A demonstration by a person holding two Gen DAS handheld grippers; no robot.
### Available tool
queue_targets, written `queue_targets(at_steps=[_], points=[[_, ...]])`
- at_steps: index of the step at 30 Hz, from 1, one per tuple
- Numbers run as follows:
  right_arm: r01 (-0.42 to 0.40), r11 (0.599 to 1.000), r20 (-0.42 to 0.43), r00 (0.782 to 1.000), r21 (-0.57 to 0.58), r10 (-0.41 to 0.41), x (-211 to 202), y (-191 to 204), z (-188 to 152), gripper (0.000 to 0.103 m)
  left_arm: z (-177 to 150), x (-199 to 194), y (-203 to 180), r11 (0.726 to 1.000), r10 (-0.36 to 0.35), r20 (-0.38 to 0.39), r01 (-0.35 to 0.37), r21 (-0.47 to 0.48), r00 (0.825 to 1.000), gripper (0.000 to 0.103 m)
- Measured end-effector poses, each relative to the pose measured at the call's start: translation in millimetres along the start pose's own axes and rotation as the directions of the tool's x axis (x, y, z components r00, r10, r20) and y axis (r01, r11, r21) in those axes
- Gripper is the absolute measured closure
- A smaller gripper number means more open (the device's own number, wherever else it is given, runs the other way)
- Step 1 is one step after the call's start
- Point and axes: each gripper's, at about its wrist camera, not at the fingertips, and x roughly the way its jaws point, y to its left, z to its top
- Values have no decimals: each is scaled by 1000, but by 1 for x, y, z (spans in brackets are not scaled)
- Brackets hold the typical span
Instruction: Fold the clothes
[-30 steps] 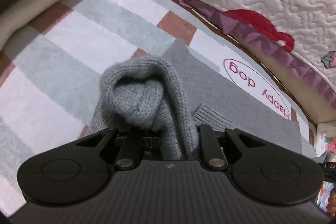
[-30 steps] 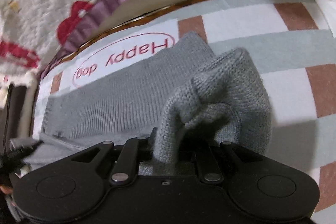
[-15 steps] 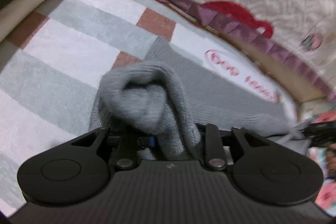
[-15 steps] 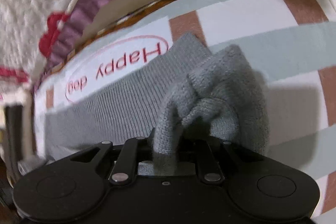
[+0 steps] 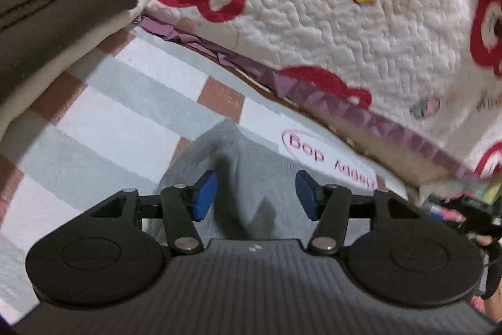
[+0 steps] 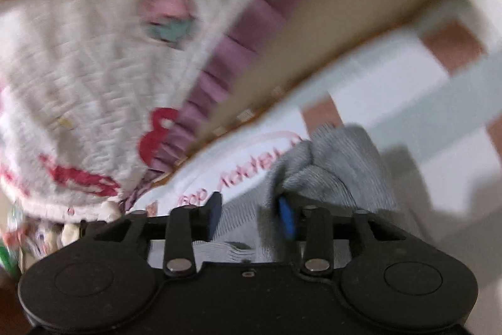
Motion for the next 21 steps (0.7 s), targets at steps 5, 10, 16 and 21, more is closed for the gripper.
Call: queue_targets(at_steps=[5, 10, 16, 21], points=[[50, 962, 82, 996, -269, -29, -36, 12, -31, 54, -21, 7, -17, 994, -16, -37, 20, 104, 999, 36], [109, 879, 64, 994, -463, -90, -58, 8, -60, 54, -51, 24, -37, 974, -30, -102, 52, 222, 994, 33], [-60, 736, -150, 987, -675, -57, -37, 31, -108, 55, -88, 43, -62, 929, -36, -181, 99, 357, 983, 24], [-95, 615, -211, 970, -783, -119, 5, 48, -135, 54, -99, 54, -73, 902, -17, -197, 100, 420, 980, 28]])
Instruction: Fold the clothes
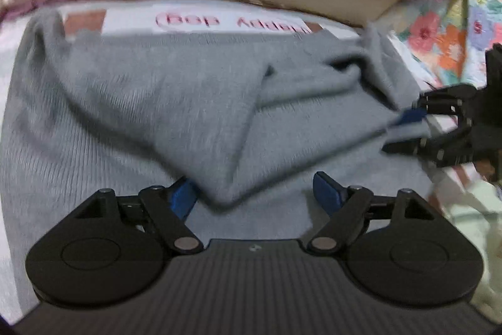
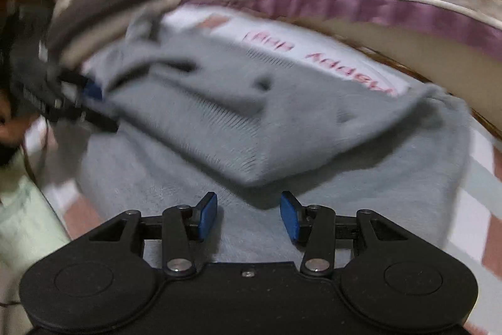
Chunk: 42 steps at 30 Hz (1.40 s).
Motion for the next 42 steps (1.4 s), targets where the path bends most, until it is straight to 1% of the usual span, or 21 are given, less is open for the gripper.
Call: queue_targets(at_steps=[1, 2, 4, 7, 11, 13, 15, 17, 23, 25, 30, 31, 32, 33, 34, 36, 37, 38, 39, 41, 42], points=[[16, 1000, 3, 1000, -20, -16, 7, 3, 1, 54, 5, -1, 5, 1000, 18, 12, -18, -11, 1000, 29], [29, 1000, 31, 999, -8, -29, 9, -1, 6, 54, 10, -3, 9, 999, 36, 25, -36, -22, 999, 29], [52, 998, 105, 993, 42, -56, 10, -14, 20, 54, 20, -6, 18, 996, 73, 49, -71, -45, 996, 29], [89, 987, 146, 983, 136, -109, 9, -40, 31, 54, 35, -10, 32, 989, 129, 83, -123, -80, 988, 27], [134, 956, 183, 965, 262, -185, 7, -75, 45, 54, 55, -16, 50, 973, 205, 125, -189, -130, 971, 26], [152, 934, 198, 954, 324, -225, 6, -93, 52, 53, 65, -19, 60, 963, 243, 144, -220, -156, 959, 19], [169, 907, 210, 941, 386, -264, 5, -111, 59, 49, 75, -22, 69, 951, 280, 163, -251, -182, 946, 18], [166, 898, 205, 942, 407, -267, 5, -119, 52, 46, 74, -21, 79, 941, 303, 169, -266, -210, 938, 18], [151, 878, 184, 948, 454, -258, 7, -141, 24, 44, 62, -15, 112, 909, 356, 174, -297, -293, 918, 18], [146, 871, 177, 950, 469, -255, 8, -149, 14, 40, 58, -13, 123, 896, 374, 174, -306, -320, 911, 18], [134, 851, 161, 956, 507, -247, 9, -167, -9, 38, 47, -8, 150, 862, 417, 173, -328, -388, 892, 17], [134, 850, 171, 952, 510, -253, 8, -168, -10, 44, 47, -5, 151, 869, 406, 163, -324, -375, 899, 23], [135, 849, 186, 947, 510, -262, 5, -168, -9, 68, 48, 0, 149, 887, 377, 144, -311, -341, 915, 37], [135, 849, 202, 941, 511, -271, 3, -167, -9, 79, 50, 5, 146, 904, 348, 124, -297, -306, 929, 74], [136, 848, 217, 935, 512, -280, 0, -167, -8, 83, 51, 5, 140, 910, 357, 125, -314, -271, 926, 88], [137, 848, 247, 922, 513, -298, -4, -167, -7, 85, 54, -4, 125, 893, 437, 169, -402, -204, 884, 88], [137, 847, 262, 915, 513, -307, -7, -167, -6, 86, 54, -9, 119, 882, 463, 191, -429, -193, 866, 88], [138, 847, 277, 908, 514, -316, -9, -166, -6, 86, 53, -10, 119, 874, 475, 198, -435, -215, 857, 88], [164, 844, 256, 908, 511, -331, -7, -167, -7, 86, 51, -8, 123, 866, 484, 194, -434, -250, 854, 87], [241, 837, 174, 915, 491, -365, 4, -168, -8, 82, 49, -2, 128, 849, 497, 176, -435, -300, 850, 85], [284, 835, 119, 918, 471, -379, 13, -167, -6, 80, 48, -2, 126, 843, 506, 167, -445, -301, 846, 77]])
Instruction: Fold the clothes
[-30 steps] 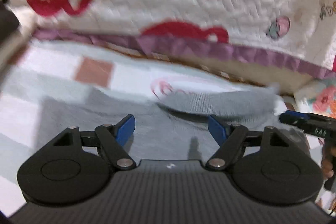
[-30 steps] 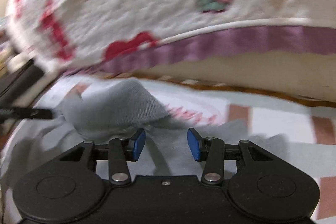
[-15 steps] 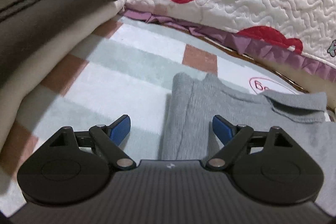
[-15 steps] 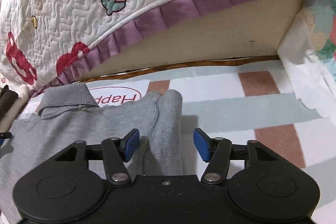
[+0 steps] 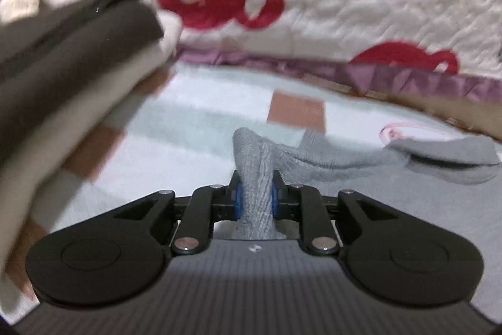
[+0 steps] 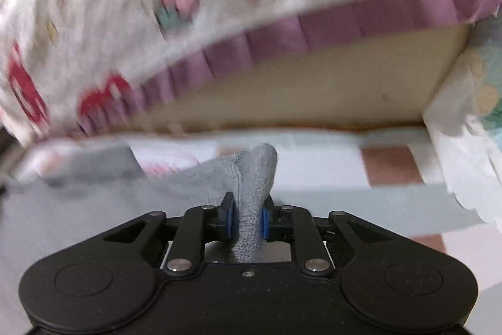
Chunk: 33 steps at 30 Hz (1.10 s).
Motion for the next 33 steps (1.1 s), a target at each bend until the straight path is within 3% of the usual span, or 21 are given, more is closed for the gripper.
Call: queue_targets(at_steps=[2, 3, 4, 7, 10, 13, 15, 17, 19, 22, 26, 30, 32, 33], points=[[75, 997, -23, 997, -22, -76, 1, 10, 5, 63, 1, -14, -4, 1000, 21, 14, -21, 6, 1000, 67], [94, 996, -6, 996, -7, -94, -6, 16, 8, 63, 3, -26, -5, 1000, 19, 25, -19, 11, 1000, 57], [106, 994, 18, 994, 16, -106, -17, 23, 11, 61, 5, -39, -8, 1000, -4, 32, 3, 22, 999, 49], [37, 999, 89, 995, 27, -39, -52, 49, 10, 55, 6, -80, -22, 989, -130, 36, 127, 80, 991, 44], [-69, 995, 72, 995, -72, 75, -75, 89, -3, 54, -17, -104, -48, 952, -263, -35, 265, 155, 964, 43], [-87, 974, 4, 996, -209, 90, -81, 125, -37, 53, -50, -119, -77, 899, -363, -137, 385, 210, 922, 43], [-97, 949, -44, 995, -300, 88, -85, 149, -62, 47, -77, -121, -92, 875, -356, -229, 410, 259, 906, 43], [-111, 915, -92, 992, -388, 82, -88, 172, -86, 48, -102, -117, -93, 891, -288, -271, 361, 275, 918, 44], [-105, 880, -127, 991, -463, 51, -87, 186, -113, 54, -113, -119, -91, 889, -260, -255, 333, 314, 932, 43], [-71, 913, -30, 997, -402, 64, -89, 158, -142, 50, -114, -118, -90, 904, -240, -257, 312, 293, 936, 43], [-39, 976, -20, 999, -214, 36, -96, 114, -141, 49, -116, -119, -93, 901, -219, -238, 289, 323, 946, 42], [-16, 1000, -7, 1000, -19, 16, -104, 69, -143, 51, -114, -122, -99, 893, -202, -229, 275, 355, 952, 36], [-25, 997, 17, 1000, 75, 24, -108, 42, -149, 69, -111, -120, -99, 898, -203, -240, 278, 342, 949, 35], [-17, 994, 23, 1000, 109, 15, -114, 36, -148, 73, -111, -120, -101, 894, -202, -236, 277, 353, 951, 34]])
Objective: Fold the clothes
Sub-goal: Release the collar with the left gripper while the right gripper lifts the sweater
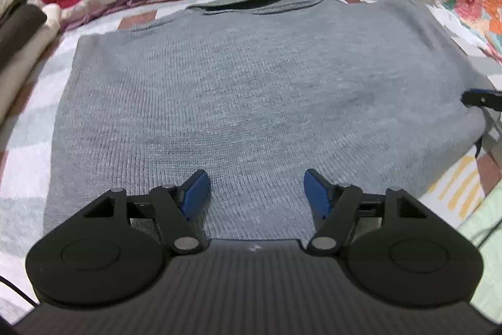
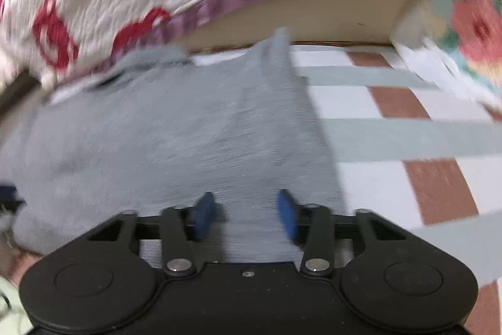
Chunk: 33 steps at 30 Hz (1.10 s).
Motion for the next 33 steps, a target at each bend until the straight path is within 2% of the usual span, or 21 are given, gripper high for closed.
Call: queue_targets(at_steps=[3, 4, 5, 6, 7, 8, 11, 14, 16, 18, 19, 21, 27, 30, 31, 32, 33], points=[[41, 995, 13, 999, 90, -42, -19, -10, 5, 73, 2, 1, -5, 999, 9, 11, -10, 36, 1000, 33], [54, 991, 17, 998, 119, -57, -26, -13, 7, 69, 3, -1, -7, 999, 12, 18, -13, 47, 1000, 33], [68, 987, 20, 997, 149, -71, -32, -16, 9, 51, 5, -5, -10, 998, 14, 29, -15, 58, 999, 33], [67, 972, 36, 996, 225, -77, -43, -21, 6, 40, 7, -9, -14, 998, 9, 47, -12, 61, 999, 33], [41, 946, 47, 997, 321, -59, -52, -29, -2, 32, 9, -15, -17, 998, -1, 71, -4, 59, 998, 33], [8, 910, 57, 998, 414, -34, -61, -38, -10, 32, 10, -17, -20, 999, -8, 79, 4, 52, 997, 33], [-83, 752, 49, 996, 654, 68, -62, -60, -37, 32, 10, -13, -26, 1000, -24, 63, 23, 16, 998, 33], [-128, 652, 29, 987, 747, 160, -36, -67, -54, 32, 10, -8, -32, 999, -40, 48, 41, -20, 998, 33], [-141, 629, 15, 979, 765, 201, -21, -64, -58, 32, 10, -5, -36, 998, -52, 39, 53, -44, 998, 33], [-176, 618, 39, 973, 766, 229, -16, -57, -56, 32, 10, -2, -40, 996, -63, 30, 65, -68, 998, 32], [-188, 626, 47, 971, 757, 235, -12, -52, -56, 32, 10, -1, -42, 994, -69, 25, 71, -80, 997, 31], [-201, 654, 65, 972, 729, 226, -4, -42, -55, 31, 9, 2, -45, 991, -81, 16, 82, -104, 997, 31], [-189, 751, 147, 982, 632, 122, 30, -11, -32, 30, 9, 10, -41, 981, -121, 27, 123, -153, 992, 27], [-174, 795, 192, 979, 581, 74, 46, 5, -20, 33, 8, 14, -44, 986, -115, 39, 119, -114, 993, 26], [-188, 795, 198, 976, 576, 88, 47, 6, -14, 49, 7, 14, -46, 990, -107, 43, 111, -93, 993, 25], [-210, 790, 200, 973, 576, 112, 45, 5, -7, 71, 6, 15, -49, 993, -95, 48, 98, -67, 994, 25], [-231, 784, 203, 970, 577, 136, 43, 4, 0, 80, 5, 14, -52, 995, -86, 51, 89, -52, 995, 24]])
